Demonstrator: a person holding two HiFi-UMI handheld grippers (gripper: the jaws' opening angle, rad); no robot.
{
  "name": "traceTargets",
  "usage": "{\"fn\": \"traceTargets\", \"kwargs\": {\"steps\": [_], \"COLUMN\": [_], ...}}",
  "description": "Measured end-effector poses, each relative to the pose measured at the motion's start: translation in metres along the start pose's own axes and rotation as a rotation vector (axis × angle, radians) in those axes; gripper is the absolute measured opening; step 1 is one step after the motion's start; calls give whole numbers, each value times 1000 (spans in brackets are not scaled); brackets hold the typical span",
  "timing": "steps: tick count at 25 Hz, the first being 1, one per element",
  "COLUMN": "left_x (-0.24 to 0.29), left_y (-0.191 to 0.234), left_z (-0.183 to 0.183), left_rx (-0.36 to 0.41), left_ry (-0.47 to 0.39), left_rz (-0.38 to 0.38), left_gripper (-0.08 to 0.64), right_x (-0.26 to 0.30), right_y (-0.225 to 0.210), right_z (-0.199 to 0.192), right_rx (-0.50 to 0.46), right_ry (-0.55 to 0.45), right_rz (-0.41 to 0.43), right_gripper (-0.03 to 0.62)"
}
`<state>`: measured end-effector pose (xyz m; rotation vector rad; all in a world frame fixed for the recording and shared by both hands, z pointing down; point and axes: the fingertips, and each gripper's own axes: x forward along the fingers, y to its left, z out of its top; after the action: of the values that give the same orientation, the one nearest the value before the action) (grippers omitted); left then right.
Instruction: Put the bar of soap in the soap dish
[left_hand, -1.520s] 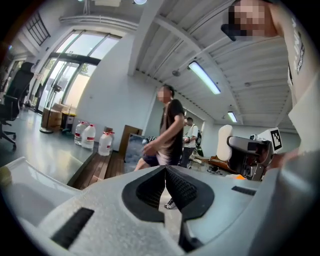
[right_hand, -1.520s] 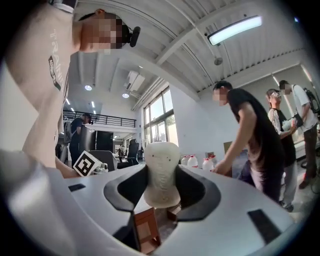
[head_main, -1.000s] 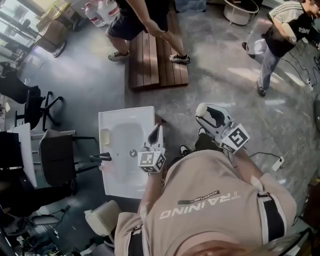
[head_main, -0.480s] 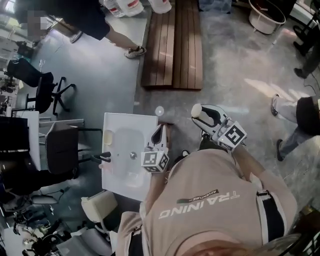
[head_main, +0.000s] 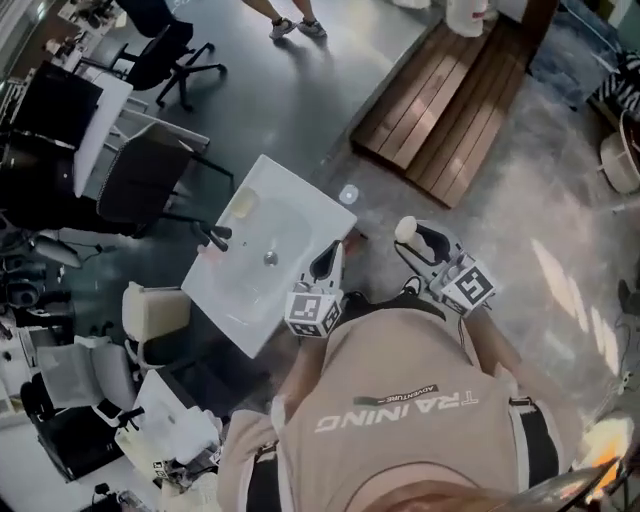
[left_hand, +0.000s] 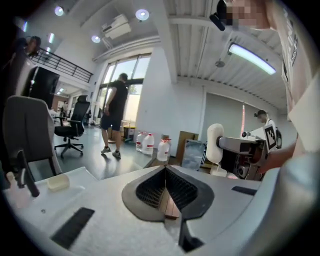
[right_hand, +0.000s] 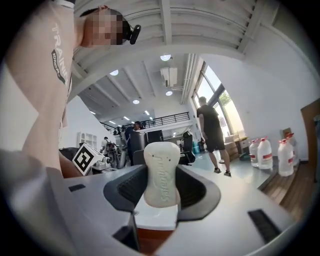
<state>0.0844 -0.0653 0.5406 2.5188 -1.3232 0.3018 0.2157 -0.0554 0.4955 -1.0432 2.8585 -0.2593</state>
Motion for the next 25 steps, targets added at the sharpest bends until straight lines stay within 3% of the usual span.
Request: {"fn": "traceTargets", "kwargs": {"steps": [5,10,18,25], "left_x": [-31,-63,-122,-148], "left_y": [57,105,185,234], "left_z": [5,4,-1,-9], "left_rx": [-86,-93,-169,-152], "left_ry": [-63,-94,-177,-193], "left_rz": [149,218,357,371], "left_gripper": [11,11,11,11], "right_x": [77,143,221,269], "right_y": [27,65,115,147], "right_z": [-3,-7,-16,-26], "right_rx": [-12,-33,0,-63], "right_ry": [28,51,75,94], "right_rz": [180,295,382,400], "right_gripper": [166,166,166,166]}}
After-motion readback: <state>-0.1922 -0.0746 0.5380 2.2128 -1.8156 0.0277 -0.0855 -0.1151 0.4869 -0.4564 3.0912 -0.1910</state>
